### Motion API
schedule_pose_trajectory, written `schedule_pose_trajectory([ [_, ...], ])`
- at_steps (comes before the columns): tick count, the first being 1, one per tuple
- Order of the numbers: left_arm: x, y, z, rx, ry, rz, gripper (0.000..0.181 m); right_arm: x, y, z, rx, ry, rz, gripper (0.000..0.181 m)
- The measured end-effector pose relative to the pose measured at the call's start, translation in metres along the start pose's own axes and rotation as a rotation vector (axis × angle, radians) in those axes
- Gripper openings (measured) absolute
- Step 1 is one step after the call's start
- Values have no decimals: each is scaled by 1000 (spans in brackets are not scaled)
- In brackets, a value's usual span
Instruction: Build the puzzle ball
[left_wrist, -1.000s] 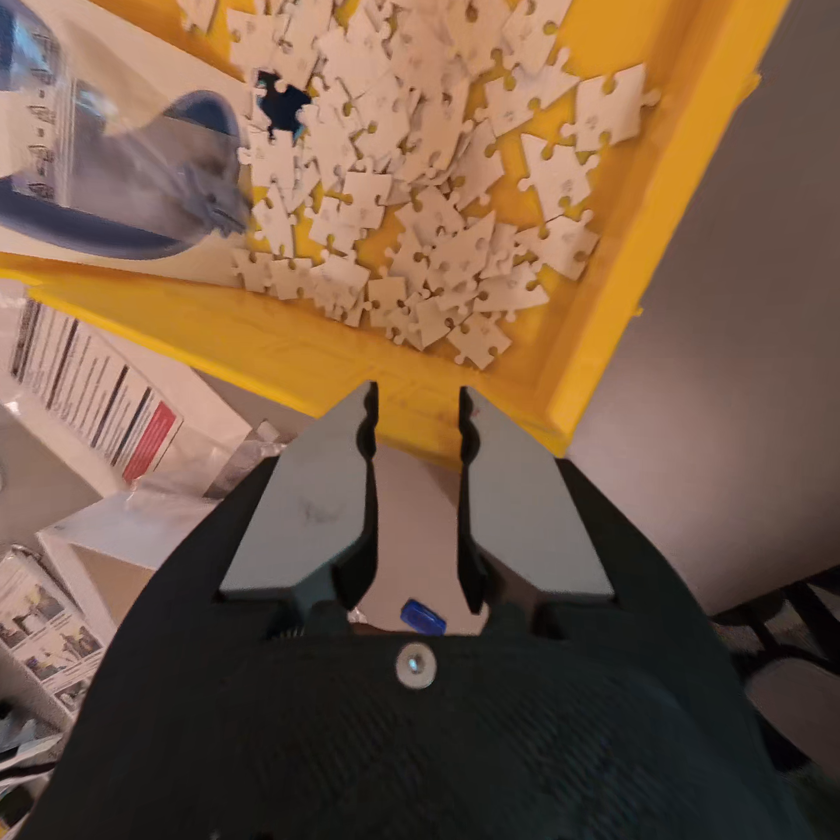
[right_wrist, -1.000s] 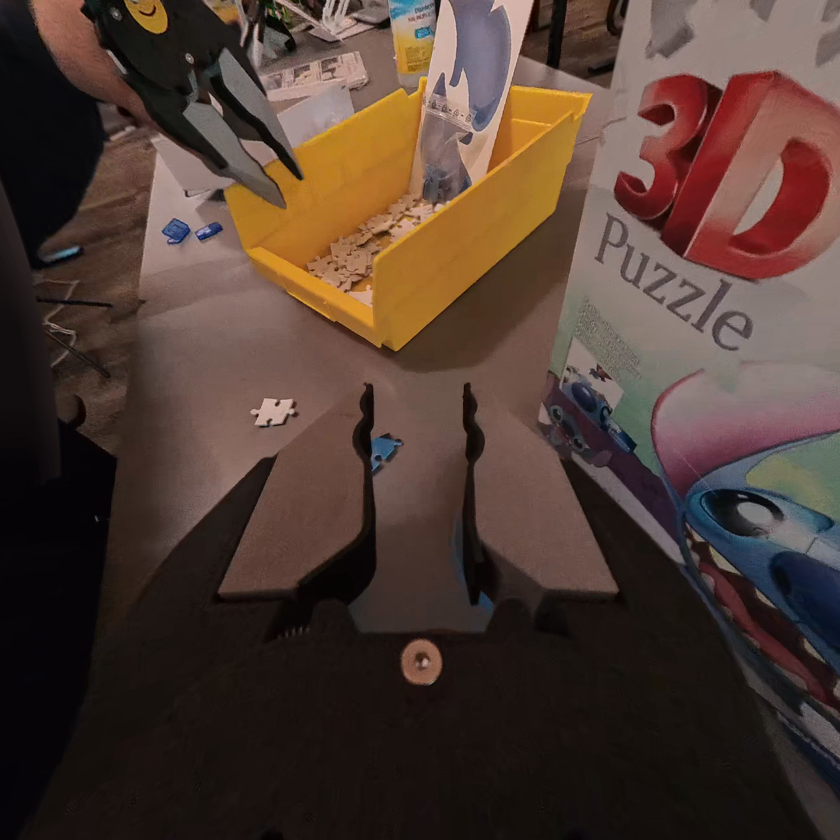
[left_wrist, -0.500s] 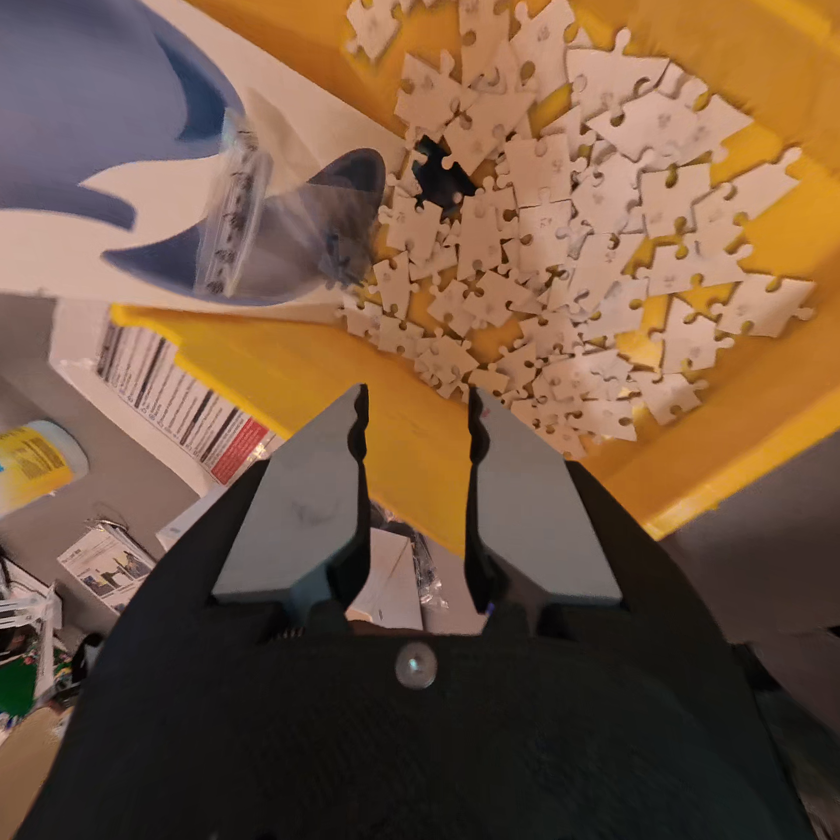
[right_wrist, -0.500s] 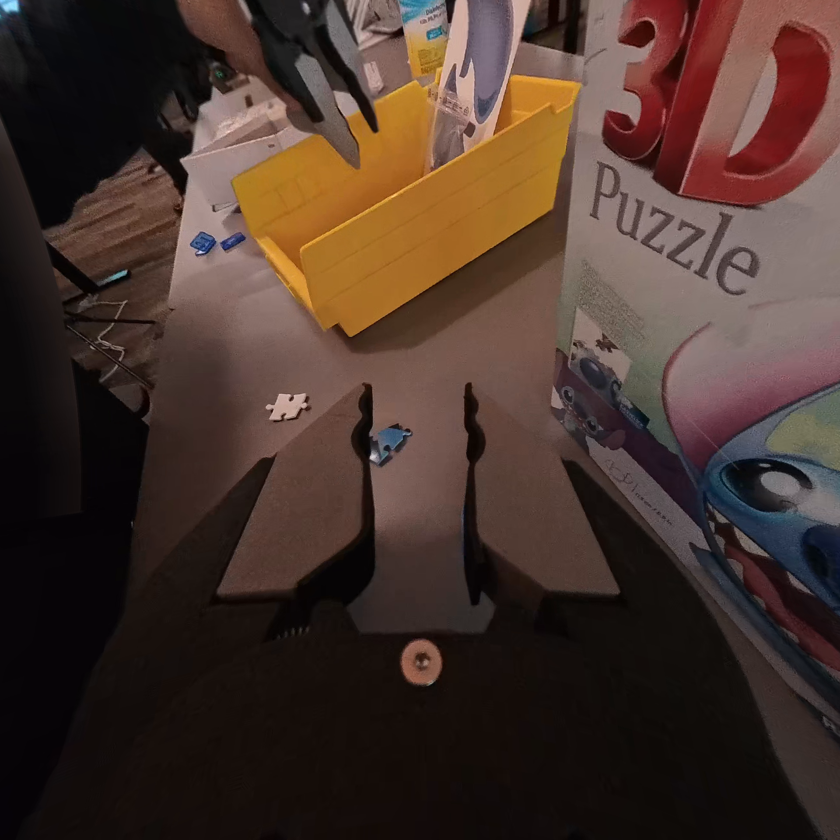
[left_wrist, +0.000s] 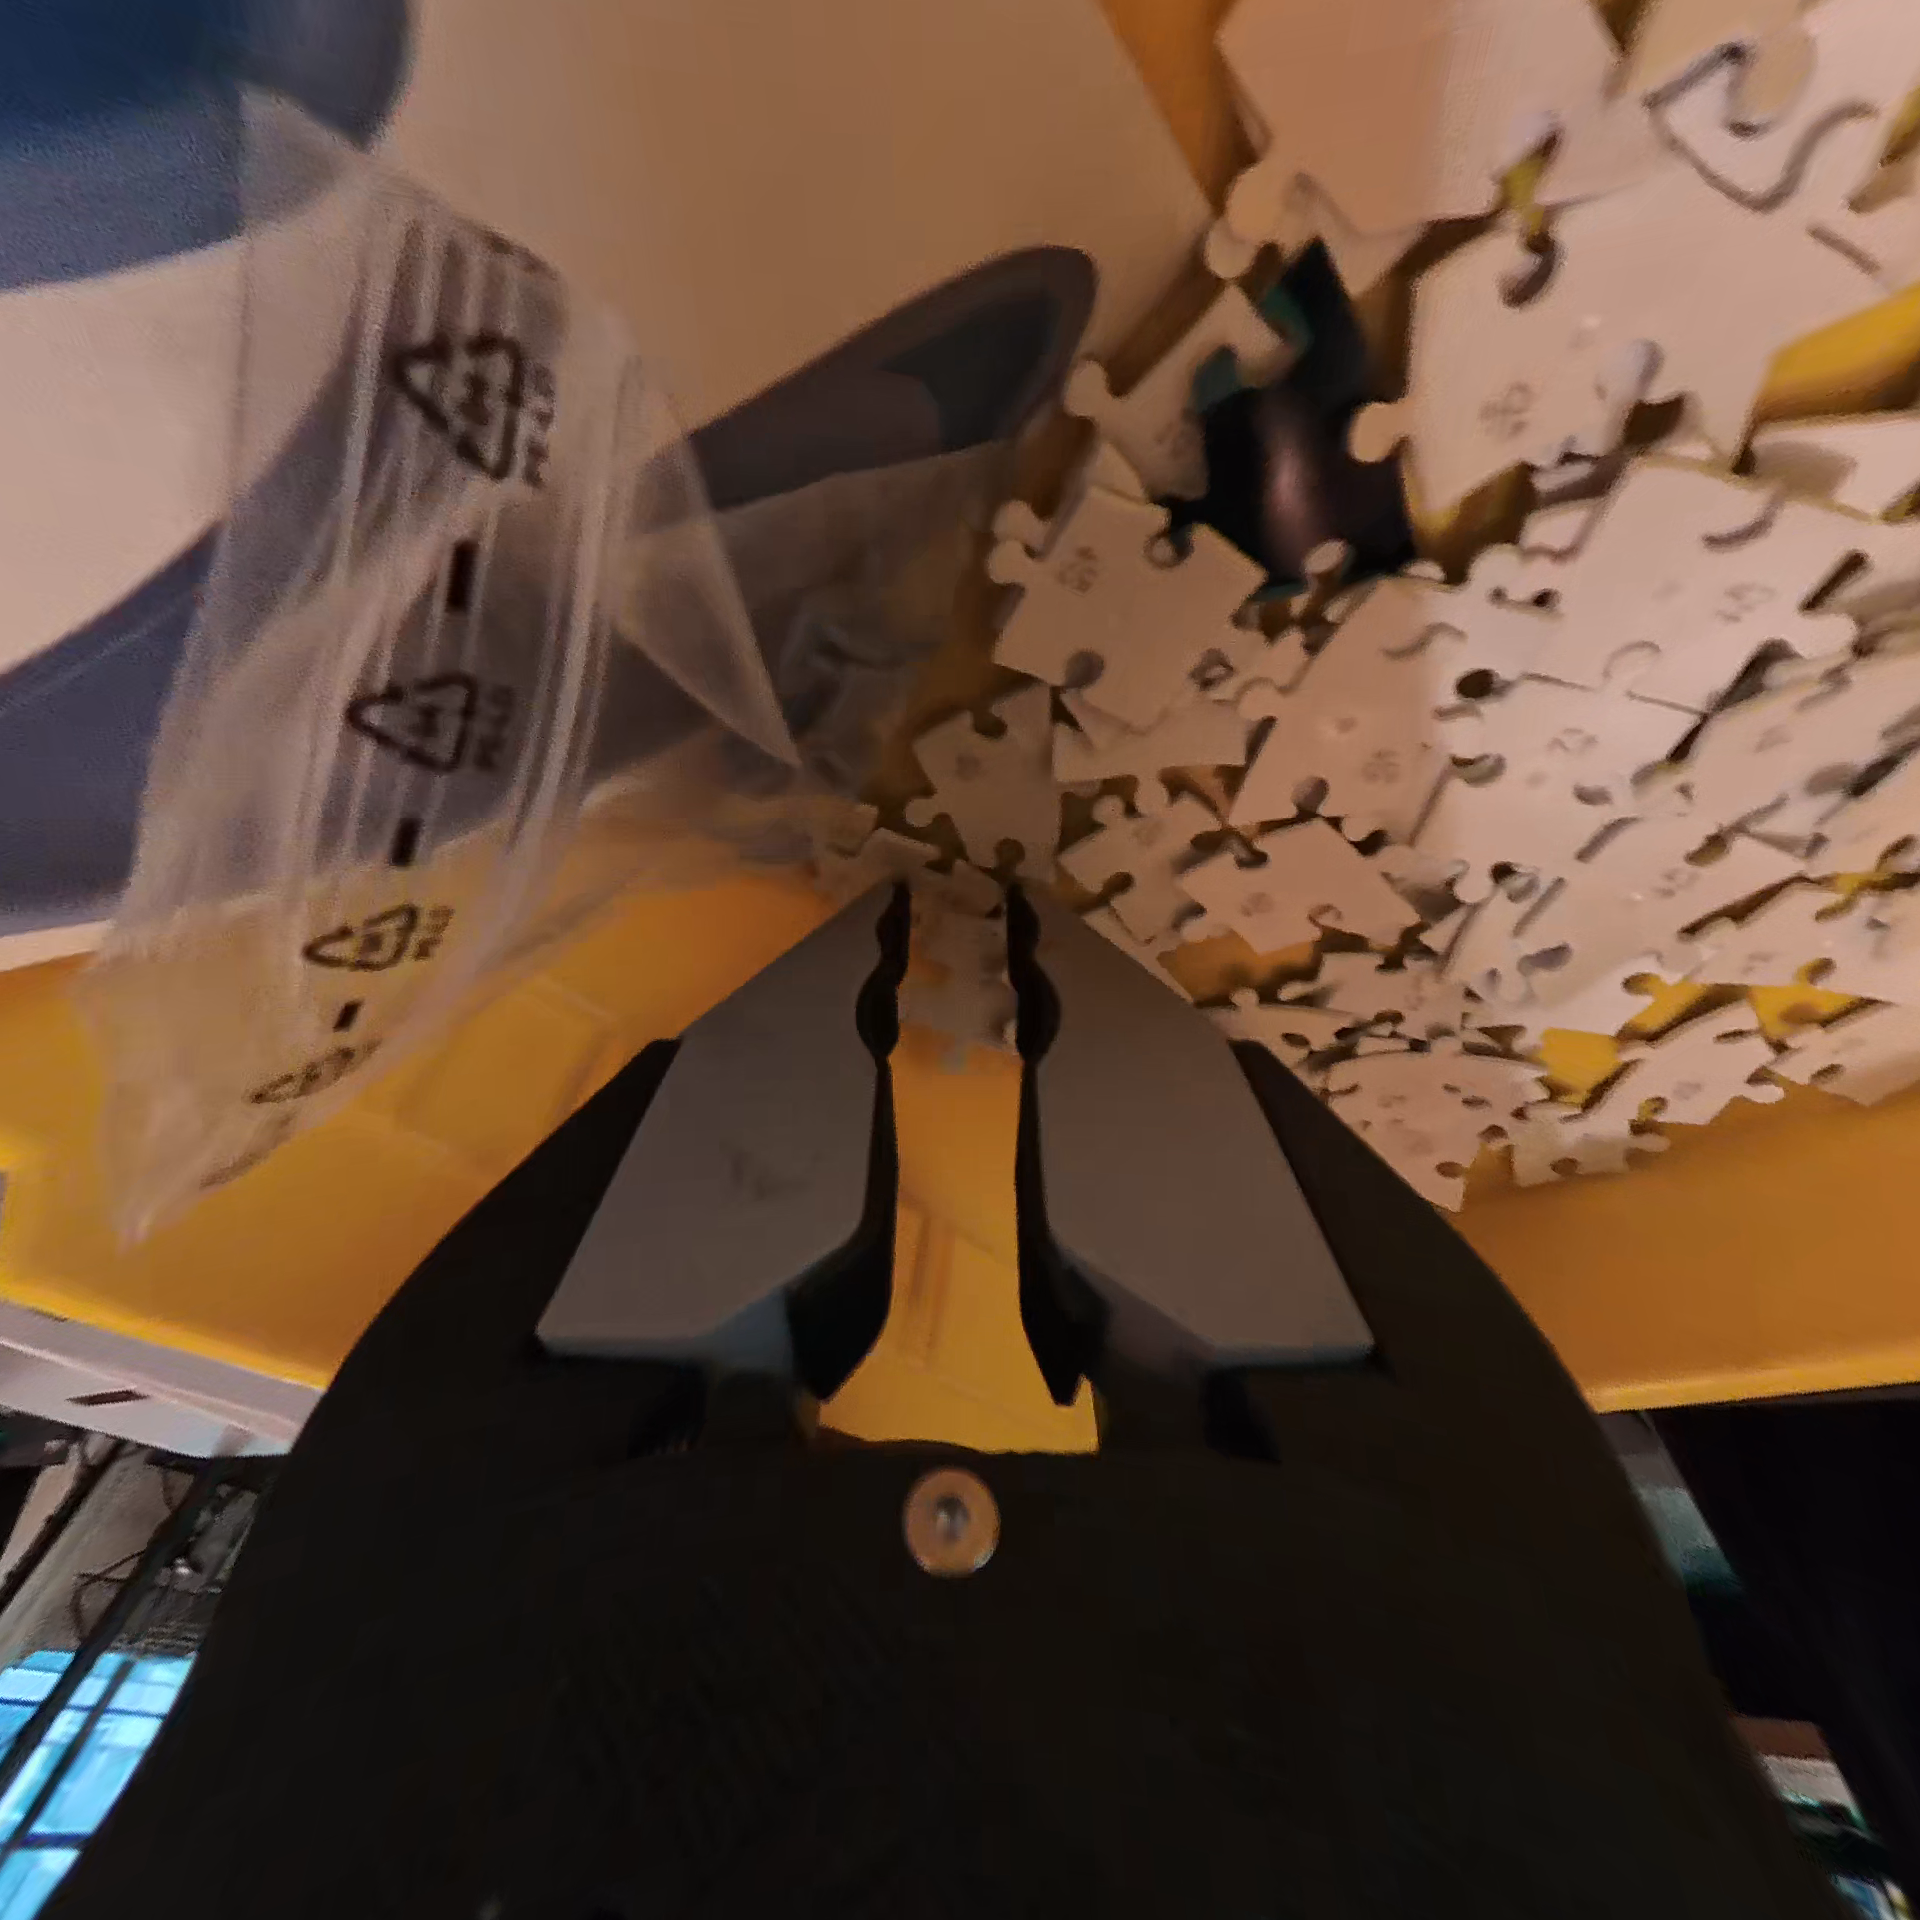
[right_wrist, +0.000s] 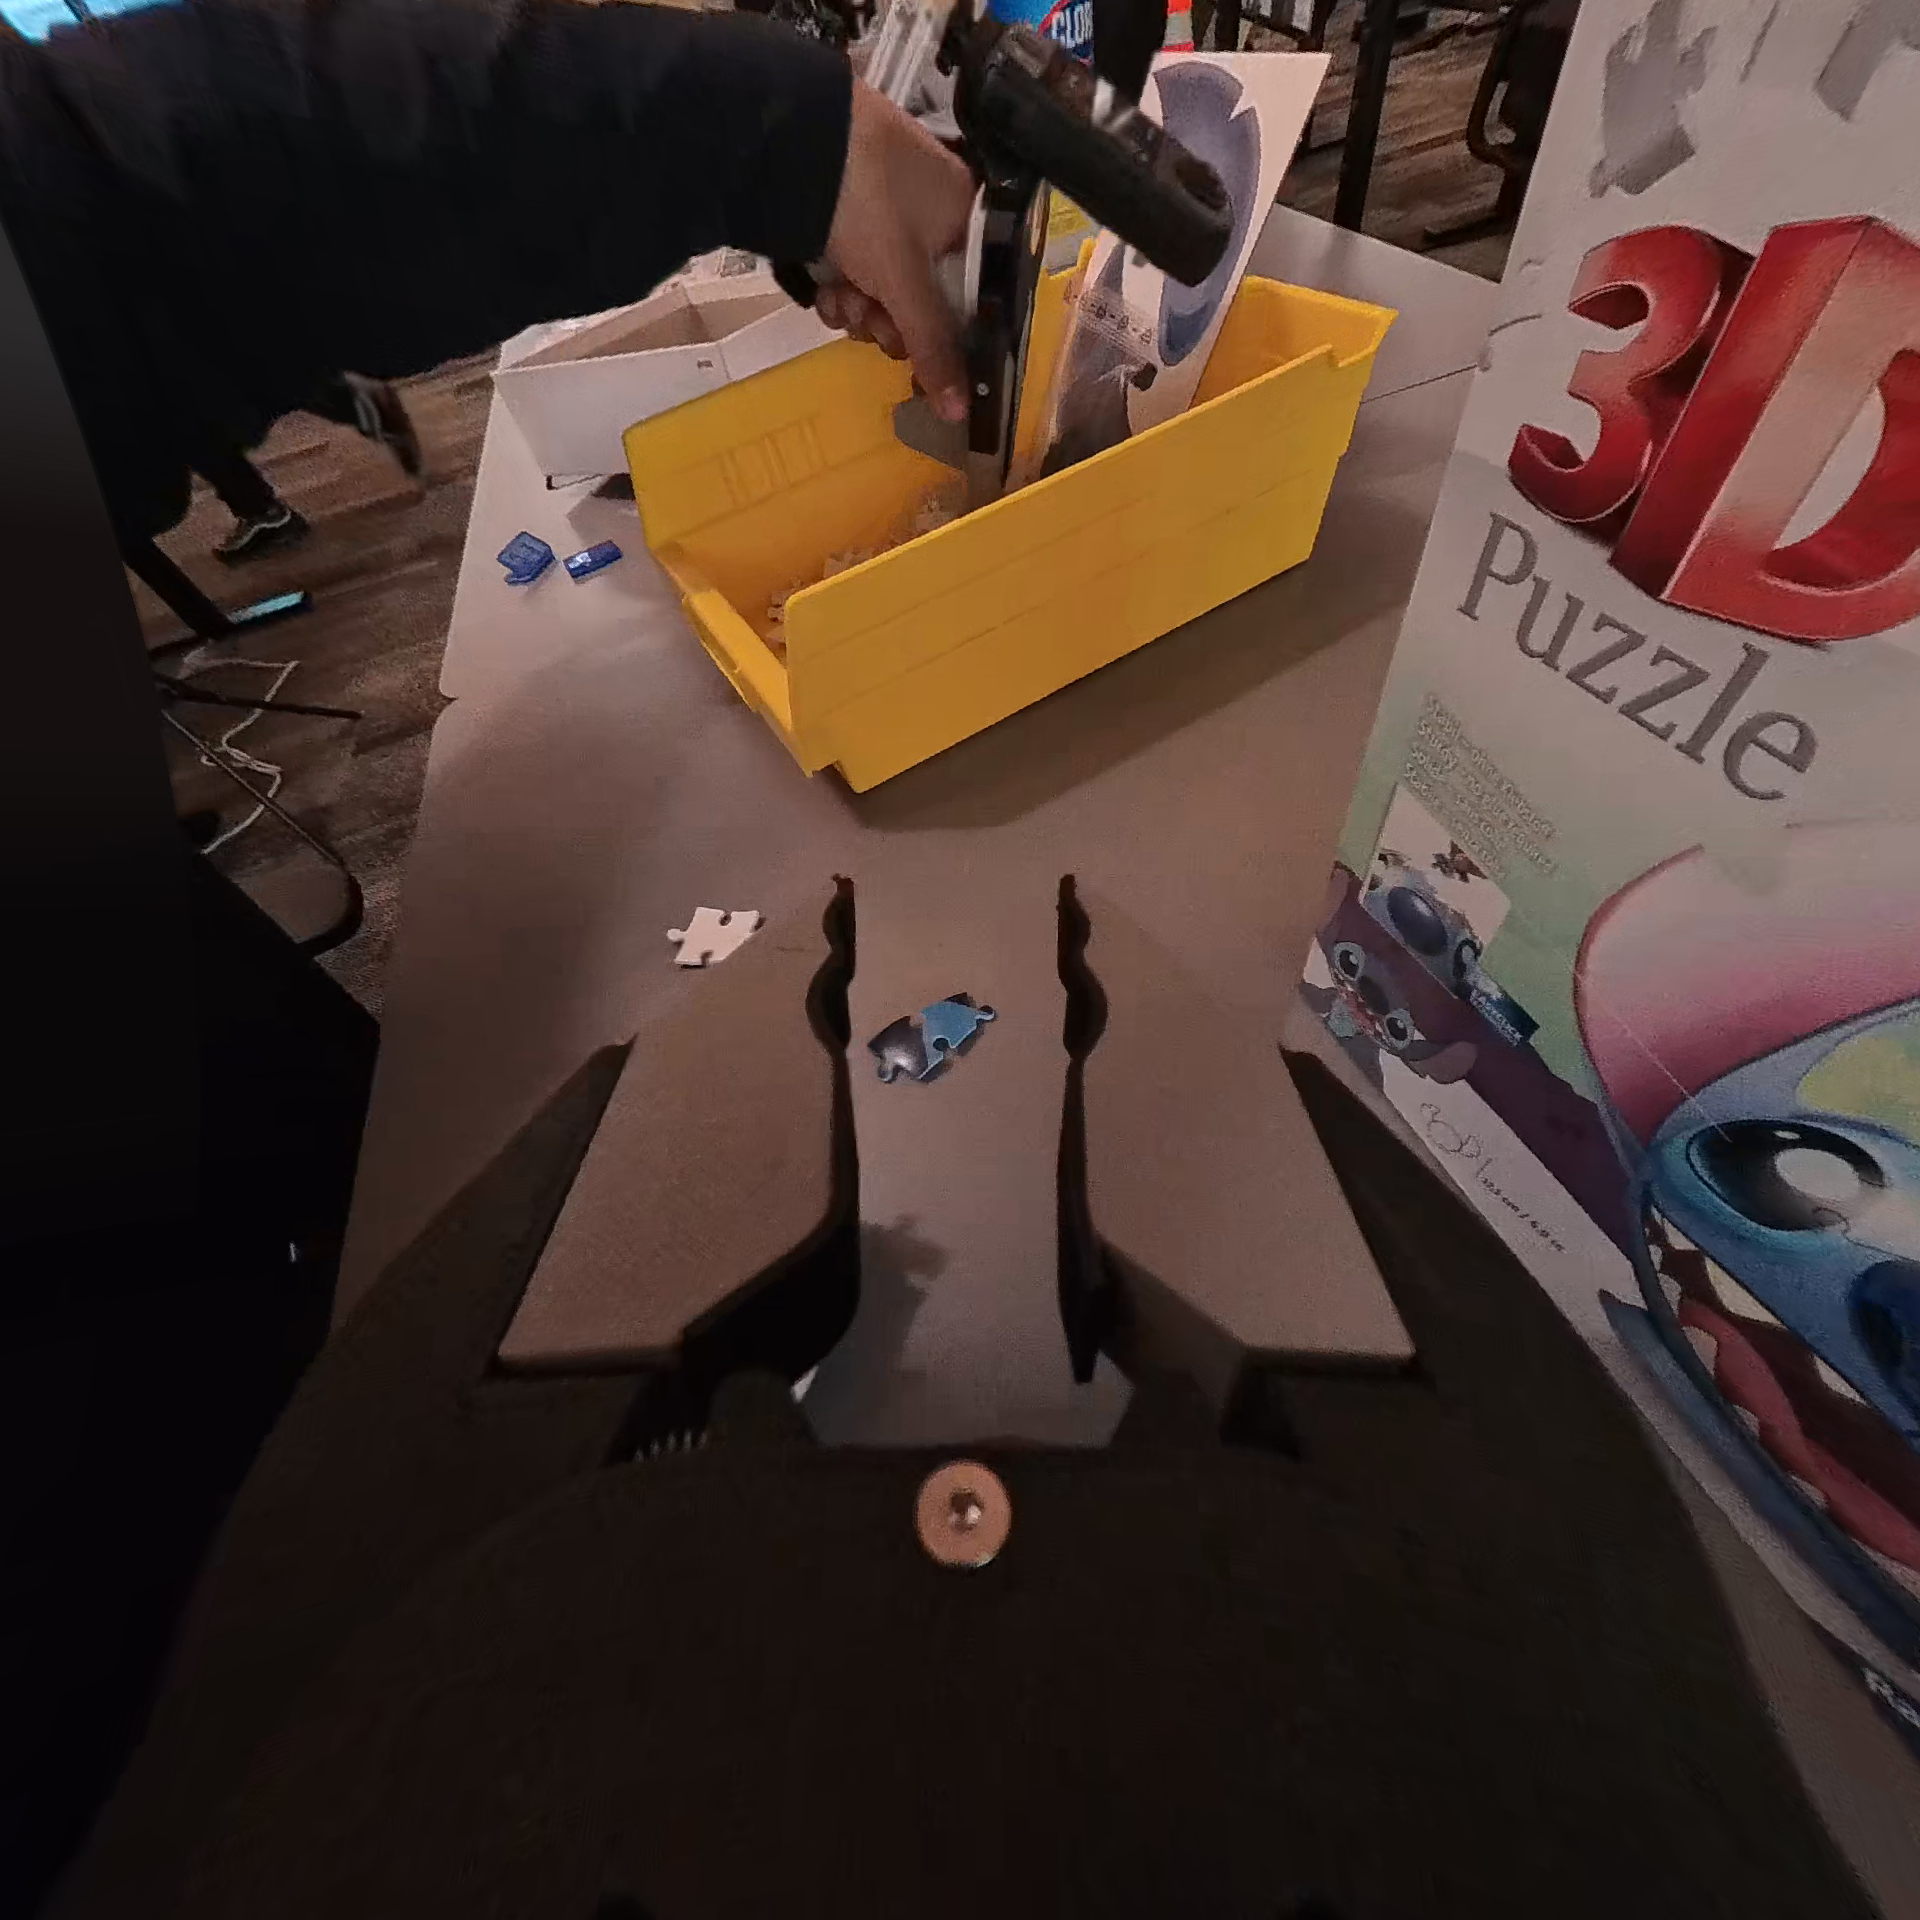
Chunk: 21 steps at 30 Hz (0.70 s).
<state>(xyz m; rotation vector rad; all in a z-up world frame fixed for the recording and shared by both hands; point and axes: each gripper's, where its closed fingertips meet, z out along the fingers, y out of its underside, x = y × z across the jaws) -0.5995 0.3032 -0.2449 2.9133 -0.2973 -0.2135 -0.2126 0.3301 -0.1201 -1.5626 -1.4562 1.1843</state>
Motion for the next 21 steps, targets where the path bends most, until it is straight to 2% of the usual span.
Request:
schedule_pose_trajectory([
  [4,3,0,-1,4,67,-31,18,-3,-3,-4,5,-1,-12,36],
  [8,18,5,-1,3,114,3,41,-6,-8,-8,22,3,-27,35],
  [13,12,4,-2,12,75,8,35,-7,-7,-8,20,7,-35,35],
  [16,9,4,-2,17,82,12,24,-6,-6,-7,14,13,-38,35],
  [21,11,4,-2,35,107,45,19,-1,-2,-5,8,12,-17,34],
])
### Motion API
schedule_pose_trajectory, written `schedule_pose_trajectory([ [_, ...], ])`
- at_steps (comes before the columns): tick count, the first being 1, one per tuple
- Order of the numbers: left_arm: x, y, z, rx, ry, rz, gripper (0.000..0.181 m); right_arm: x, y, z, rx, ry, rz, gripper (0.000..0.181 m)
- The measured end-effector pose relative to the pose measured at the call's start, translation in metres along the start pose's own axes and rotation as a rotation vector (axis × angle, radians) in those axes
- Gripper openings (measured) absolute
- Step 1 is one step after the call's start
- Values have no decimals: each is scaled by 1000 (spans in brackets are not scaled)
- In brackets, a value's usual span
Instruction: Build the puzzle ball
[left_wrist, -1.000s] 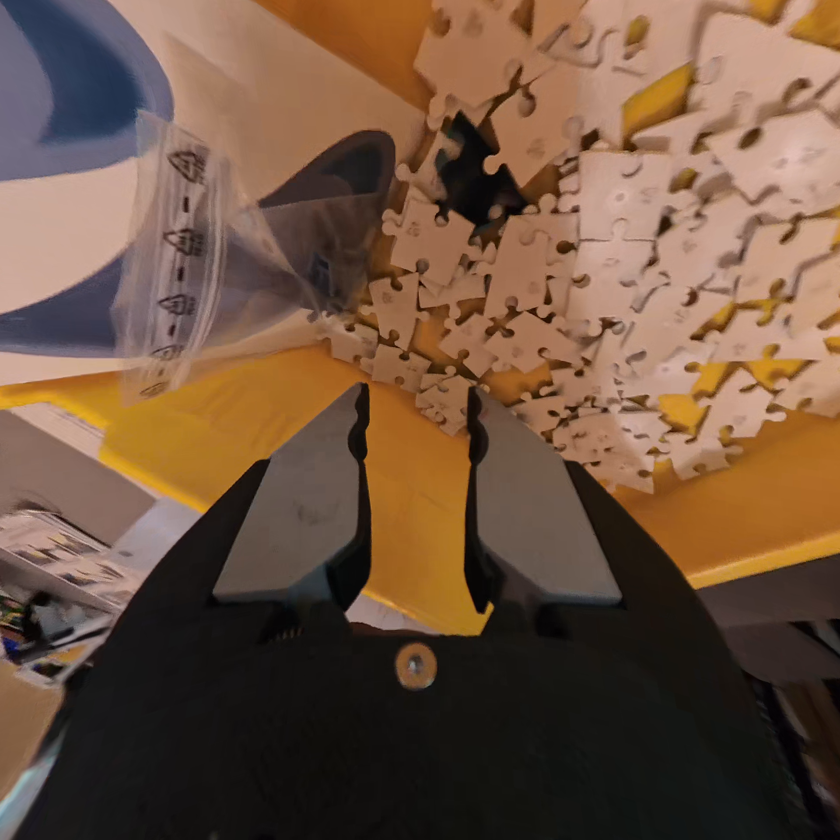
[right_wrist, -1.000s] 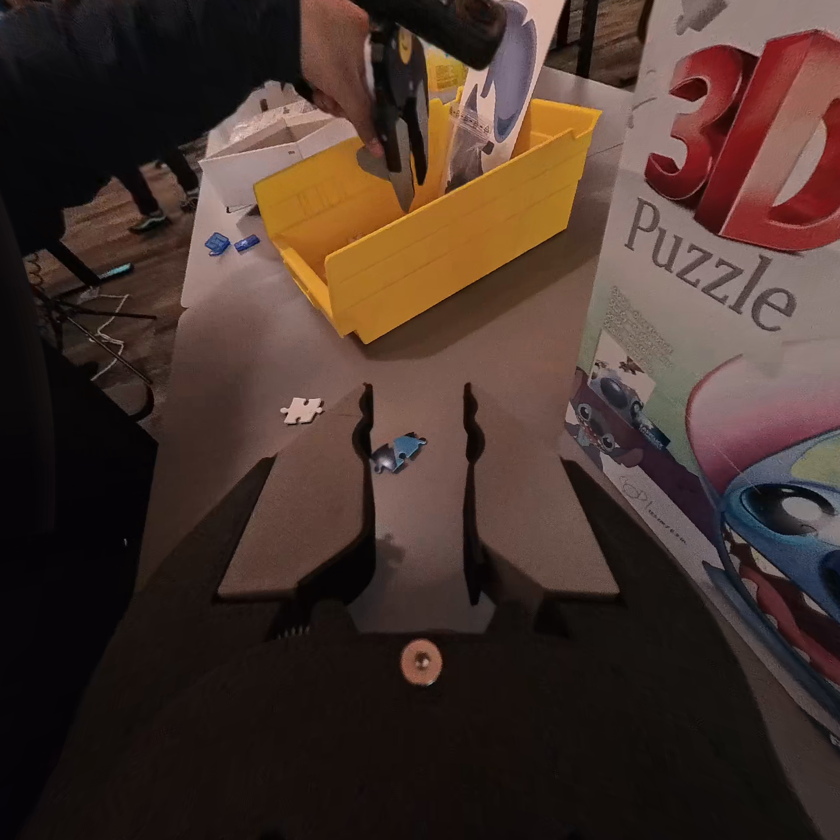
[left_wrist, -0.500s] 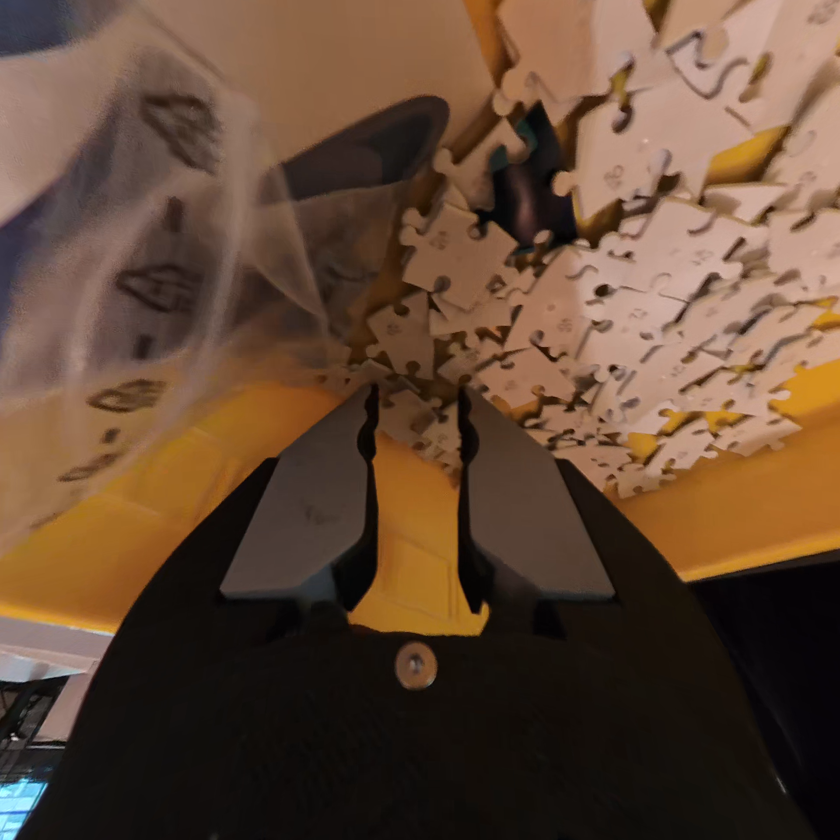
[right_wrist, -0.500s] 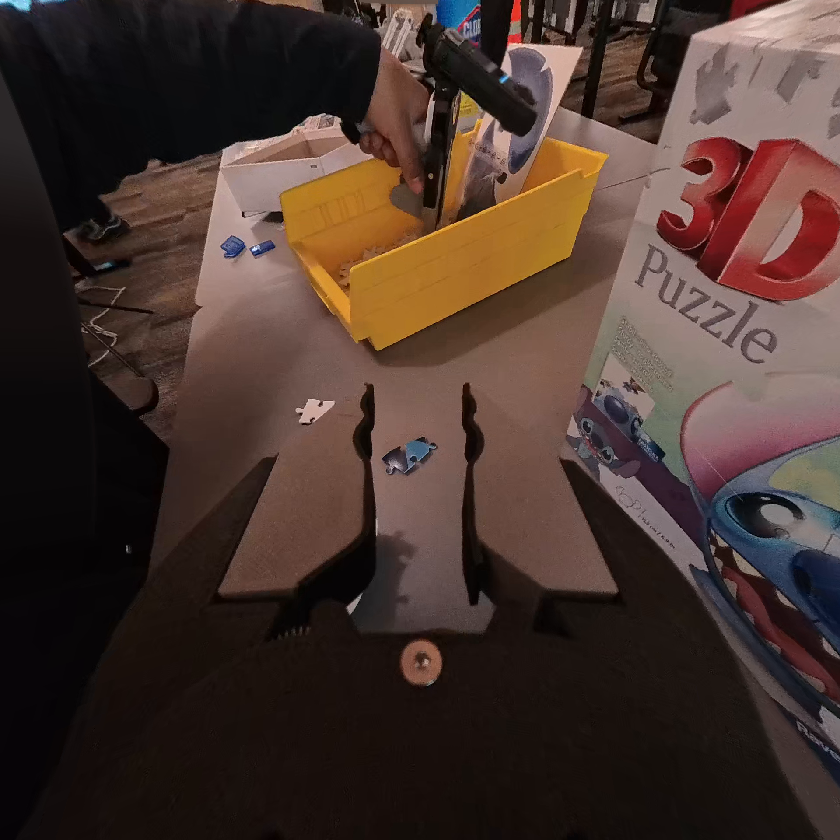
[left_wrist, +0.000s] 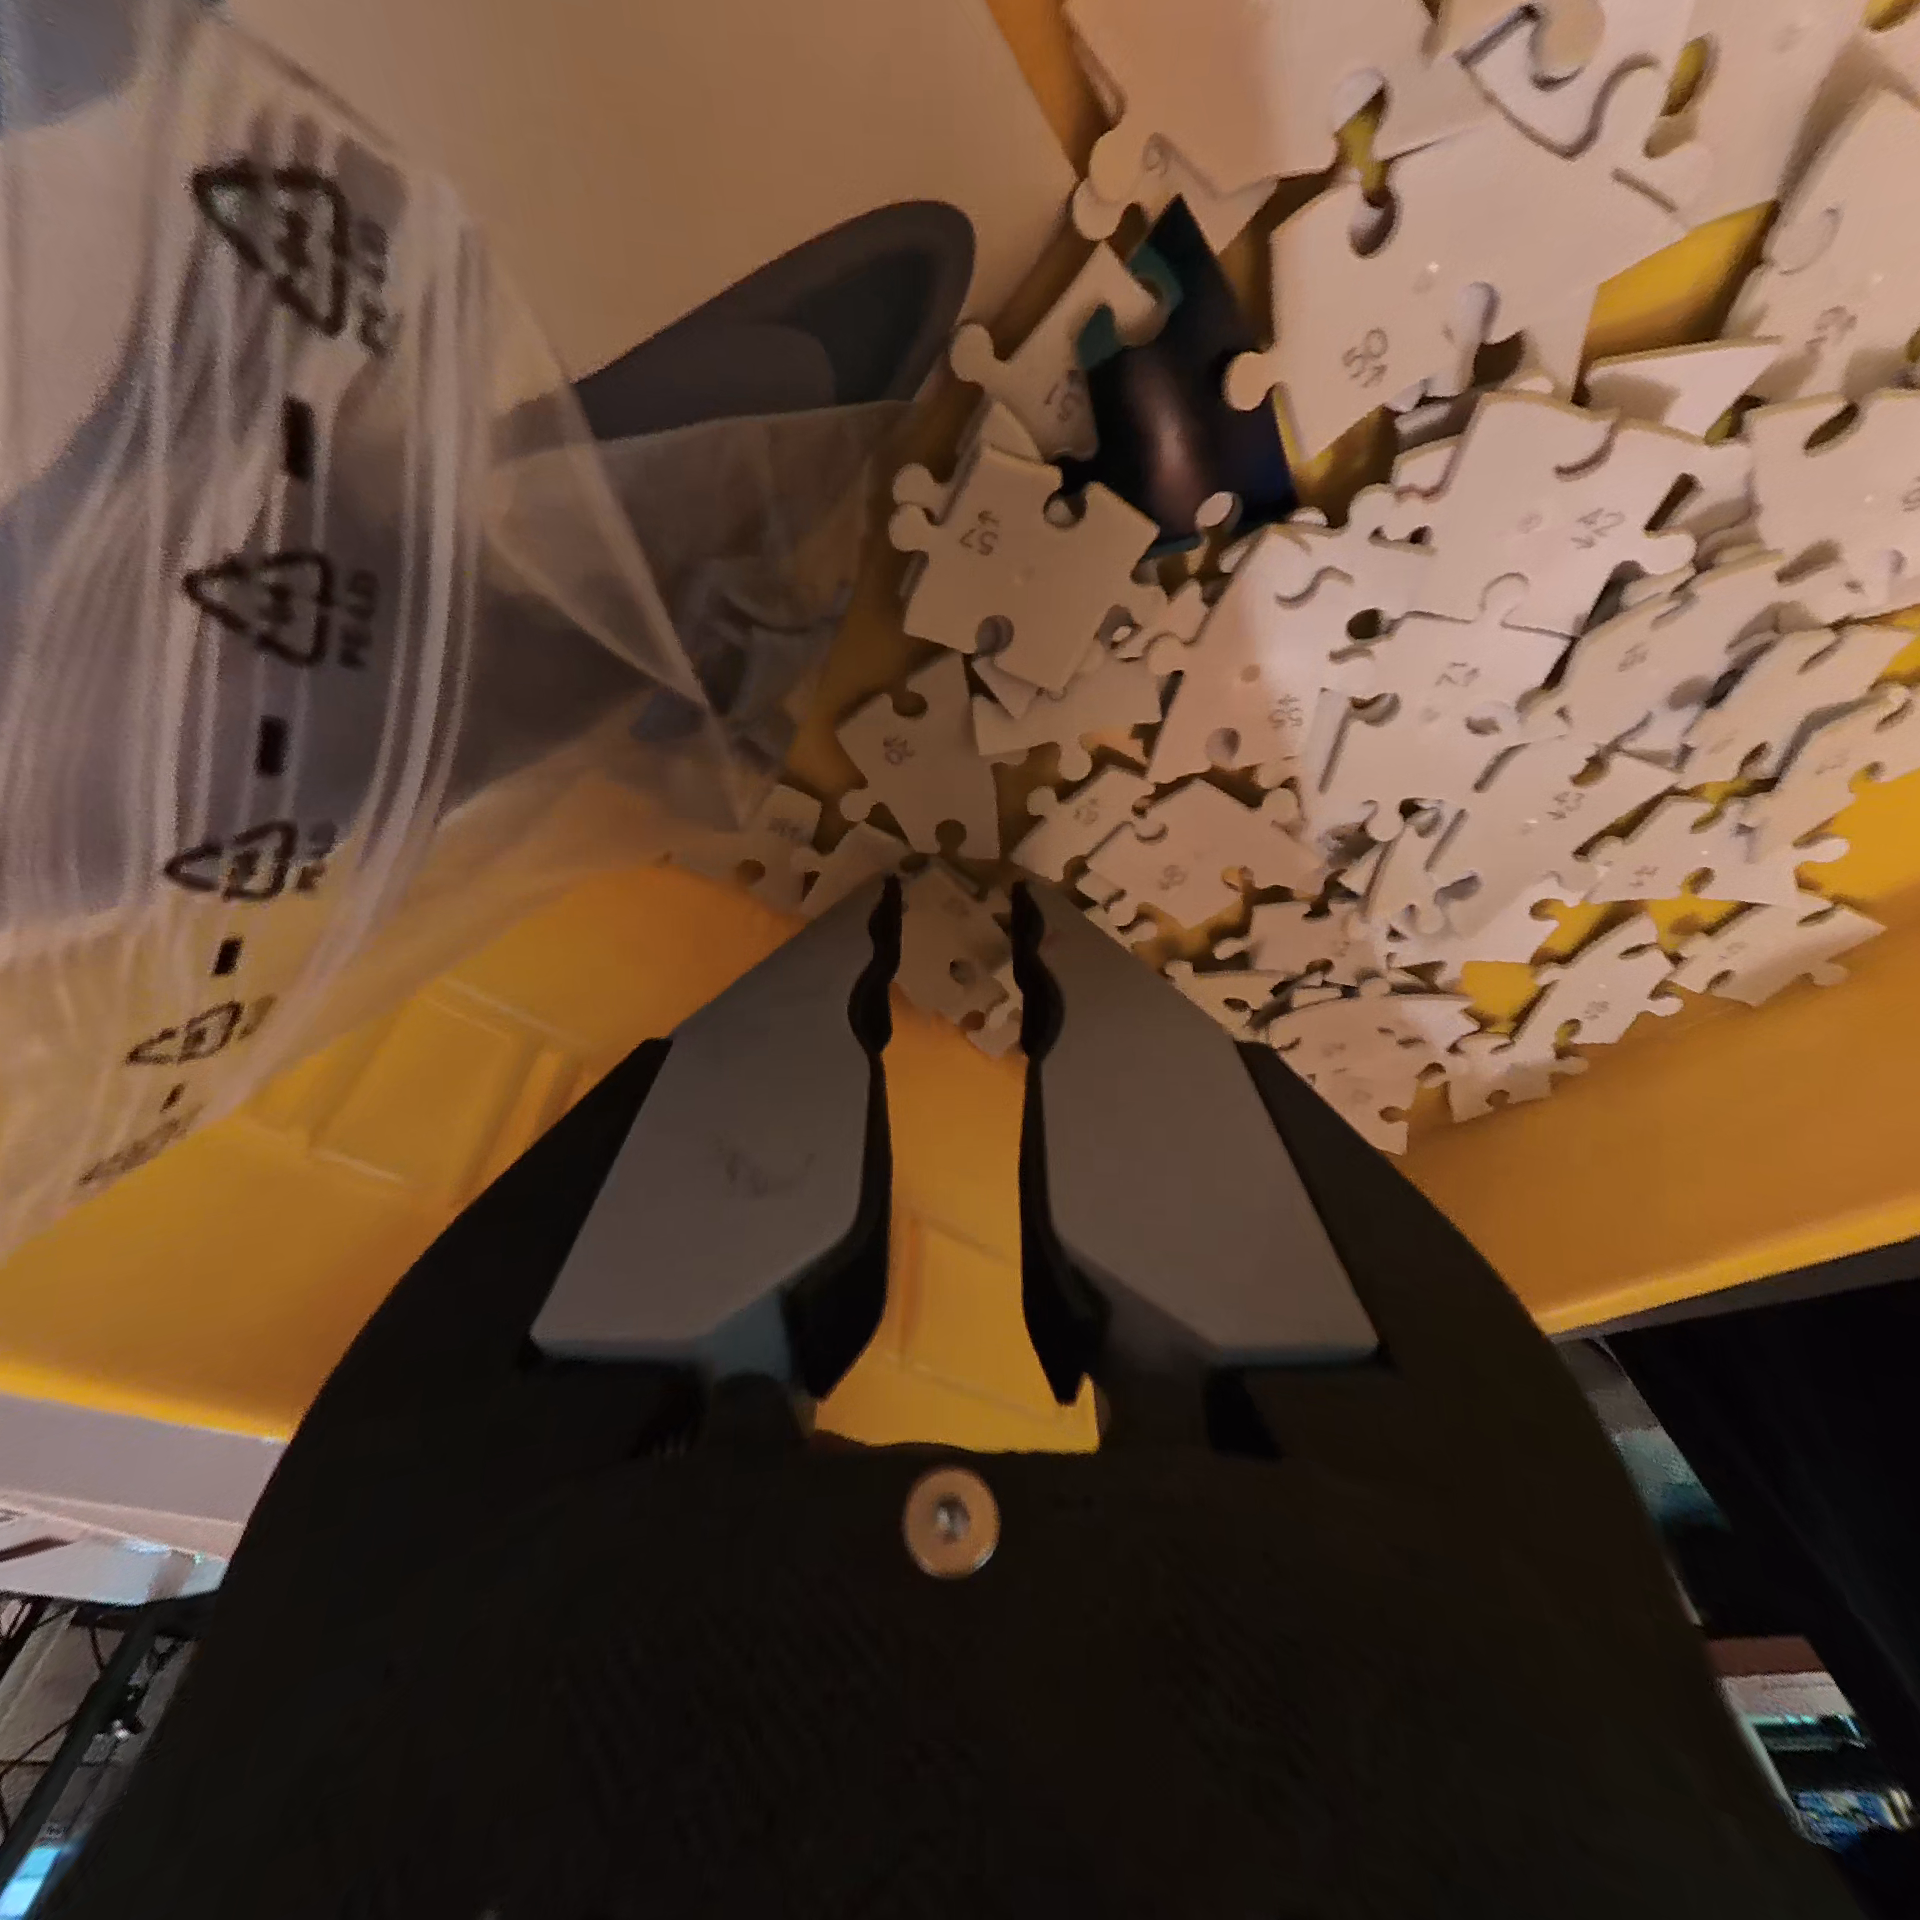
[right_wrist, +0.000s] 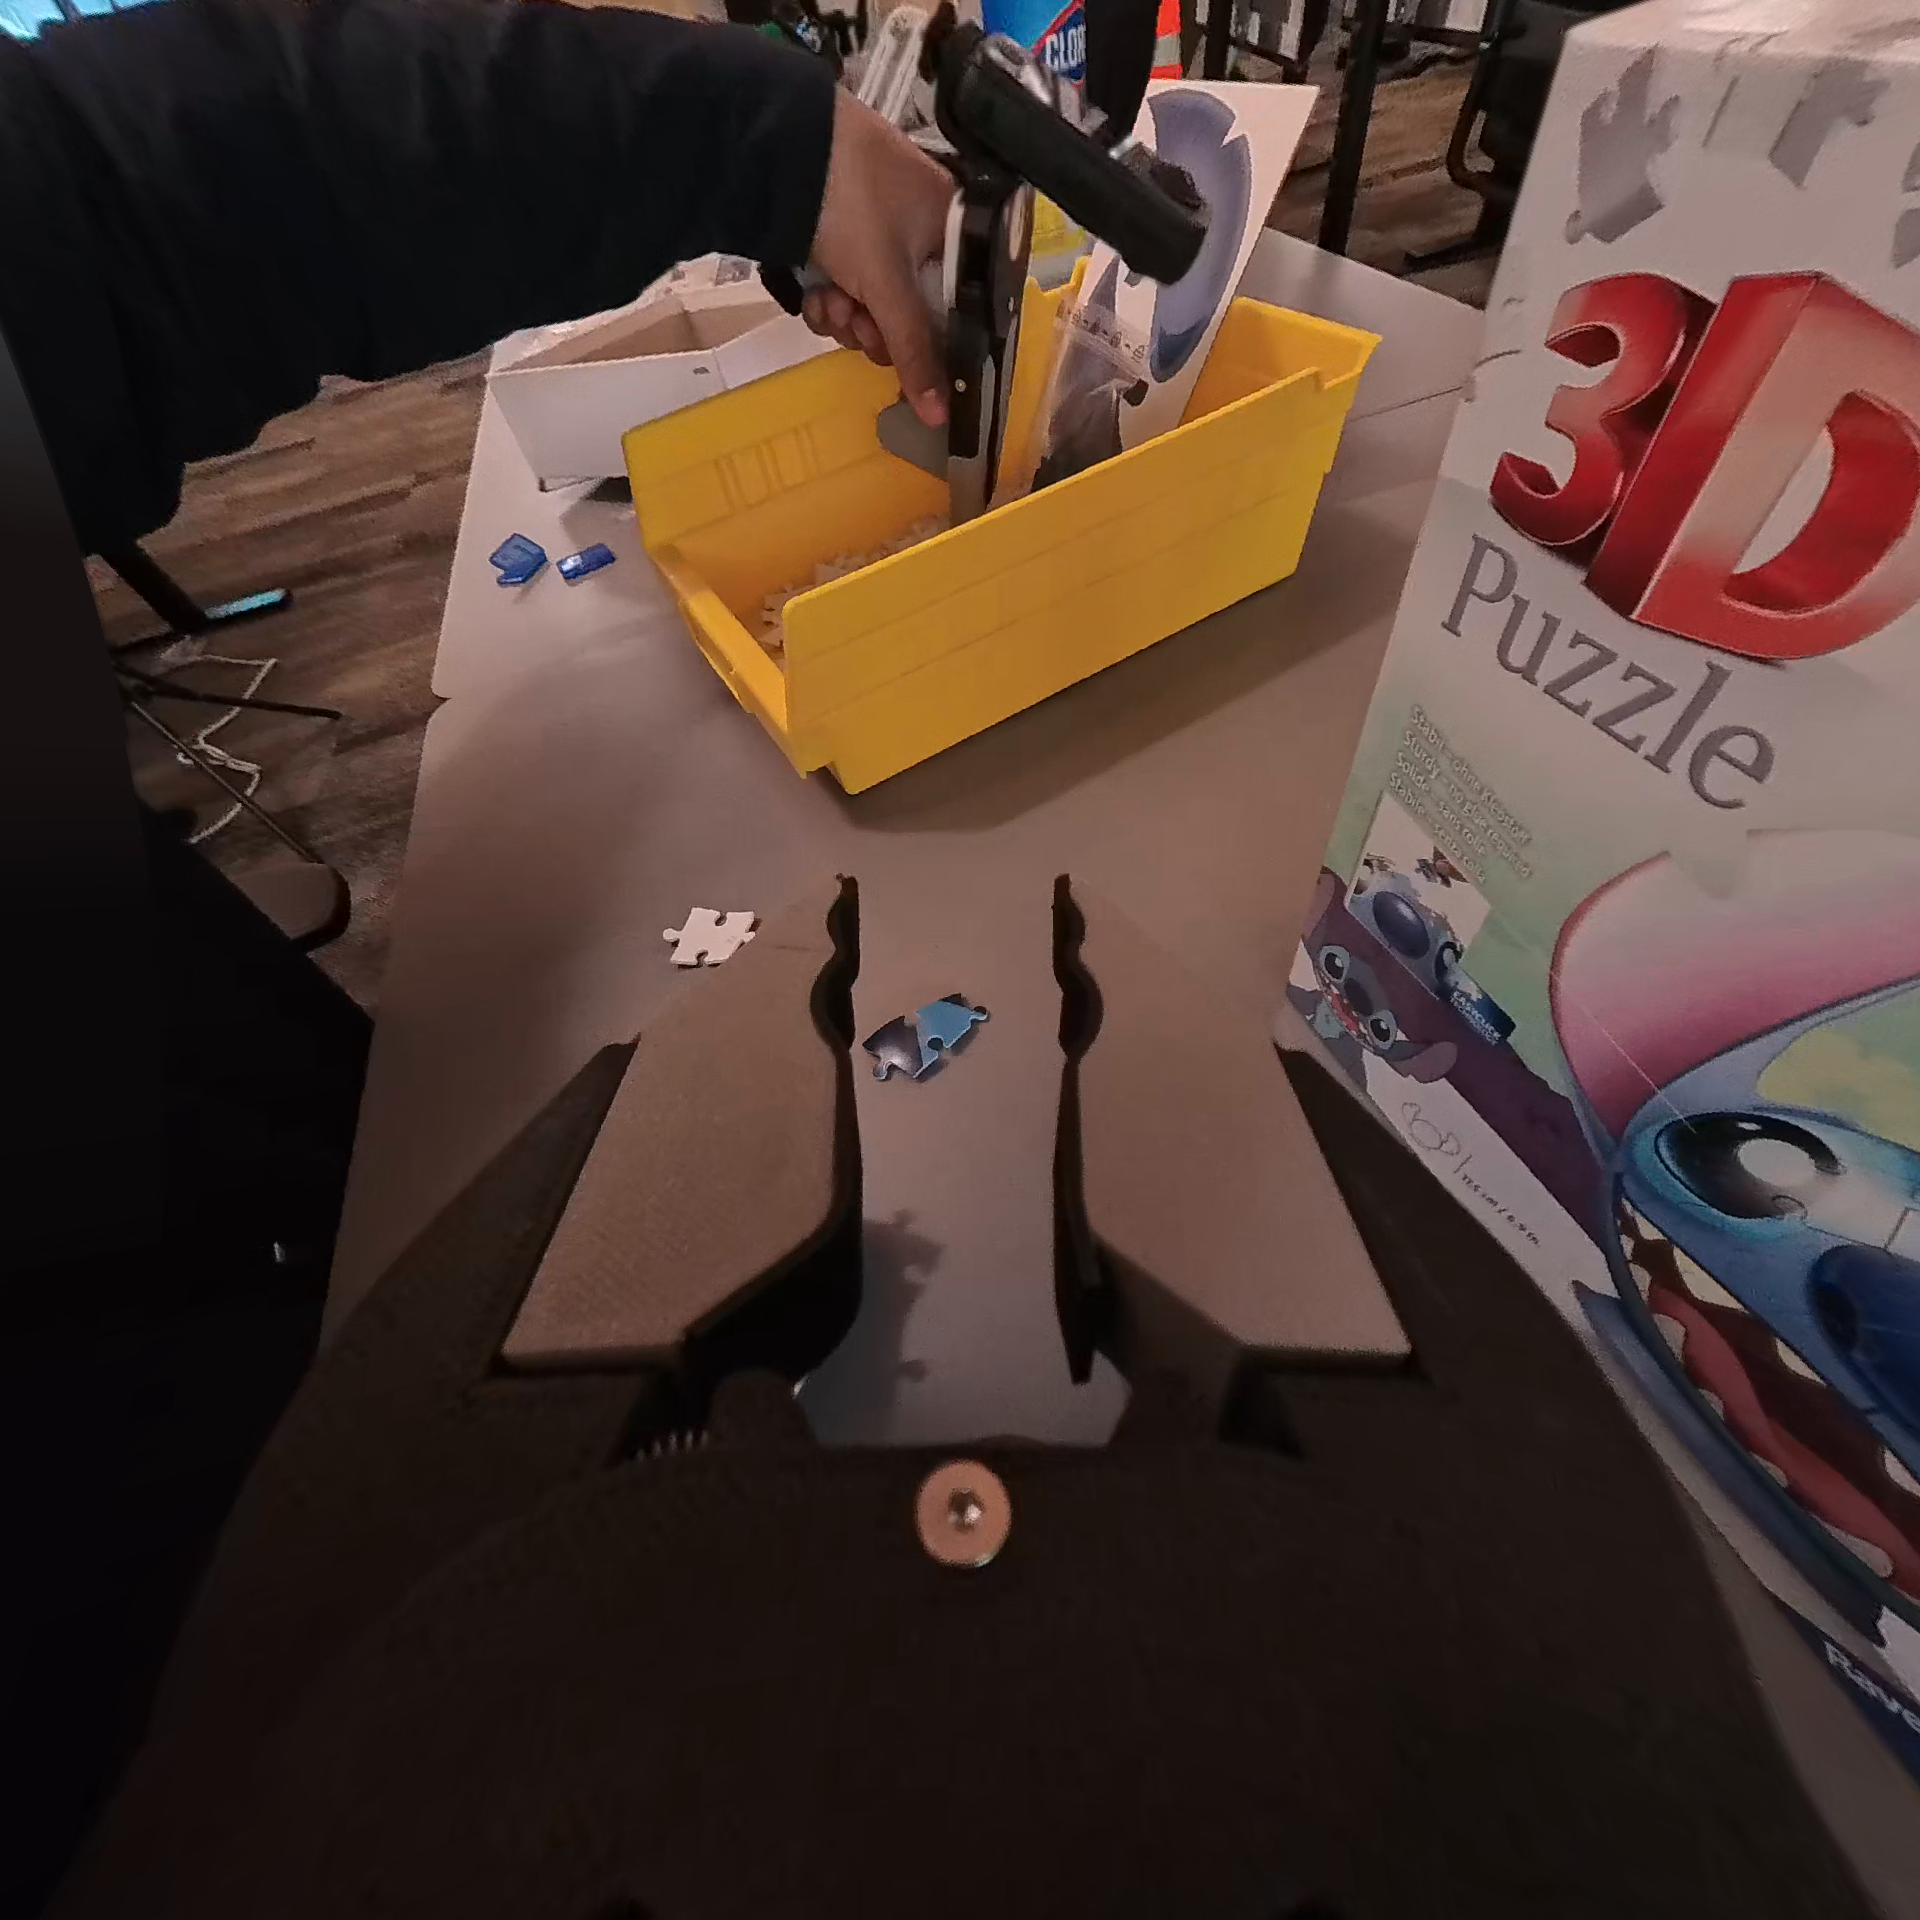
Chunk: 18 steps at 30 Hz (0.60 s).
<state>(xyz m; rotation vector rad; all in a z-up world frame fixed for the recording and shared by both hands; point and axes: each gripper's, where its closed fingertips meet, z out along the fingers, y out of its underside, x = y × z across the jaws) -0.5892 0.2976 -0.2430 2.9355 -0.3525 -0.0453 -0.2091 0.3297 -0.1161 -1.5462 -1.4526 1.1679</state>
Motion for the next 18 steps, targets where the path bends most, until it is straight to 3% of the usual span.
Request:
schedule_pose_trajectory([
  [2,5,-5,-7,45,30,6,0,2,0,-1,3,-3,10,34],
  [4,-6,-5,-18,71,-47,16,0,3,0,-2,8,-1,15,34],
  [11,-6,-5,-34,134,-56,16,0,4,-1,-4,10,10,9,33],
  [18,-1,5,-1,-12,-101,-13,27,2,0,-1,1,8,2,34],
])
